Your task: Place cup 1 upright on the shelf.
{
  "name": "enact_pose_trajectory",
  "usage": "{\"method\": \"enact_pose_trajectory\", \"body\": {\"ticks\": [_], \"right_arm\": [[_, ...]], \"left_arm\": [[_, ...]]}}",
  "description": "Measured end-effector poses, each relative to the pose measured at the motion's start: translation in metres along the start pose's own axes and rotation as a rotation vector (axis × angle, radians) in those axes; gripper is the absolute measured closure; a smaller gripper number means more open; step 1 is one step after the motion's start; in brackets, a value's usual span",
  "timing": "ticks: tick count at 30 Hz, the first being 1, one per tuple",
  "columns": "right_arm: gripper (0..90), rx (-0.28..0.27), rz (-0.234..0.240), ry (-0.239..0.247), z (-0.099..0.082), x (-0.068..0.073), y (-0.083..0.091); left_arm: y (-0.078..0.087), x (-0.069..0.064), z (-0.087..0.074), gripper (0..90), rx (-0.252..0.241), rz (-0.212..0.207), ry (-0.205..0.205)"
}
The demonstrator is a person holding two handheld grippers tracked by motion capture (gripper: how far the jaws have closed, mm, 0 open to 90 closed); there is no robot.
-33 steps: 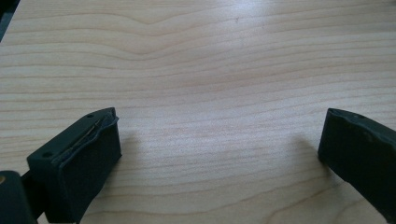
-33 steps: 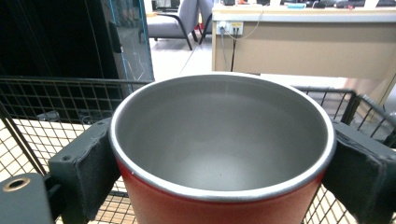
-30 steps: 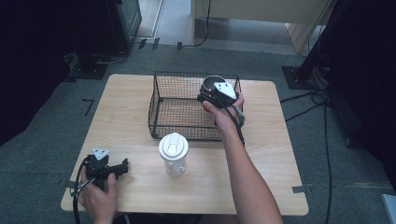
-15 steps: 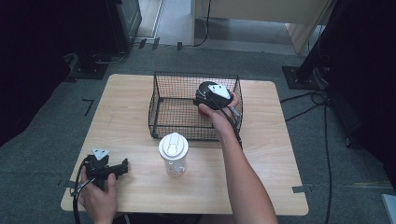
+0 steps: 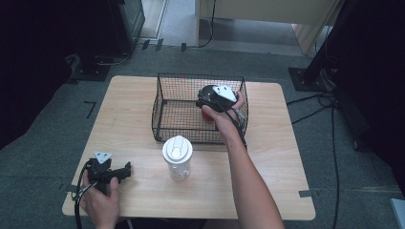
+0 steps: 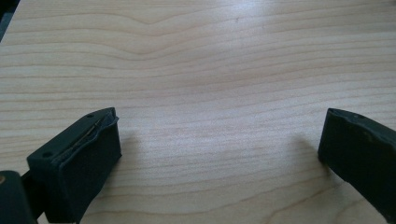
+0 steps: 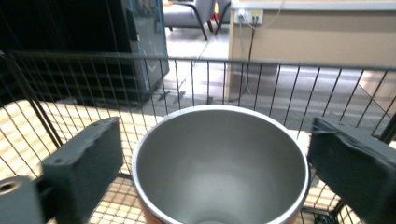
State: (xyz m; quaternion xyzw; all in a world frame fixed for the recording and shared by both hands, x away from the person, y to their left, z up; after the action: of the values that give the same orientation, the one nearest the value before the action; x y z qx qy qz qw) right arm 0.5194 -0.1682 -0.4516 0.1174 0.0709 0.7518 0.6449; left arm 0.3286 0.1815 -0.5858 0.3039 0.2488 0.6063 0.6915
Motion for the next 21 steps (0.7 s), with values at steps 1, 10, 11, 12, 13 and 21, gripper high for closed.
{"method": "enact_pose_trajectory", "body": {"ticks": [1, 10, 11, 12, 13, 21], "right_arm": [[1.5, -0.008, 0.008, 0.002, 0.003, 0.001, 0.002], [0.0, -0.050, 0.033, 0.008, 0.022, 0.005, 0.021], [0.0, -0.049, 0.036, 0.007, 0.023, 0.005, 0.024], [0.0, -0.046, 0.035, 0.006, 0.023, 0.005, 0.027], [0.0, -0.046, 0.035, 0.006, 0.023, 0.005, 0.027], [0.0, -0.053, 0.060, -0.010, 0.026, 0.005, 0.050]], "left_arm": [[0.000, 0.000, 0.000, 0.0, -0.001, 0.000, 0.002], [0.000, 0.000, 0.000, 0.0, -0.002, 0.000, 0.002], [0.000, 0.000, 0.000, 0.0, -0.002, 0.000, 0.002], [0.000, 0.000, 0.000, 0.0, -0.002, 0.000, 0.002], [0.000, 0.000, 0.000, 0.0, -0.003, 0.000, 0.004], [0.000, 0.000, 0.000, 0.0, -0.003, 0.000, 0.002]]}}
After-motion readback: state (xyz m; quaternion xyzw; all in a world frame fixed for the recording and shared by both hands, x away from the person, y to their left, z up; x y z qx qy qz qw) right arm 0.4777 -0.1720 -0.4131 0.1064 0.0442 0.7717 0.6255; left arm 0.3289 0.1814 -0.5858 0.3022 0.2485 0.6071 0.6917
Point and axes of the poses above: each handheld gripper's, and its own axes: y roughly backward along the jaws, z roughly out of its top, x roughly to its left, the point moved 9 cm from there along -y, roughly forward along the jaws, and after that the axes turned 1 degree about -y, right-handed, at the moved point
